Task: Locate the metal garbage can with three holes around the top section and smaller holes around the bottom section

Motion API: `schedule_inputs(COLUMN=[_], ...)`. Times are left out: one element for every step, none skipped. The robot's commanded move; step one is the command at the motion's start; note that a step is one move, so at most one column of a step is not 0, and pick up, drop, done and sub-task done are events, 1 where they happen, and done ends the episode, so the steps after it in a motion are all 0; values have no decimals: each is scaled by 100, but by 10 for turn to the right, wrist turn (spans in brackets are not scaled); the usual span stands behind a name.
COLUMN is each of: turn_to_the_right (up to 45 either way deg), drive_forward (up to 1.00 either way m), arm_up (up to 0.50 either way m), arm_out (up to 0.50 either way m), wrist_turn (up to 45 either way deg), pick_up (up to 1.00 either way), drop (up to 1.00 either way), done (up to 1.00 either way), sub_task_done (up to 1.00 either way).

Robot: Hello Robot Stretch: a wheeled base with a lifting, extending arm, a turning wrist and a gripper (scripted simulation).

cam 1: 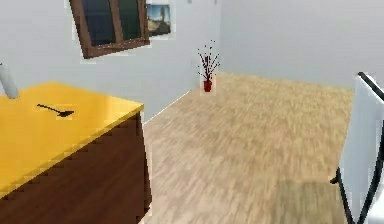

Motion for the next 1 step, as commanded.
schedule_inputs(turn_to_the_right=[240], drive_forward=[0], arm_up=[0], arm_out=[0], wrist_turn=[0], pick_up=[0], drop=[0], done=[0], sub_task_done=[0])
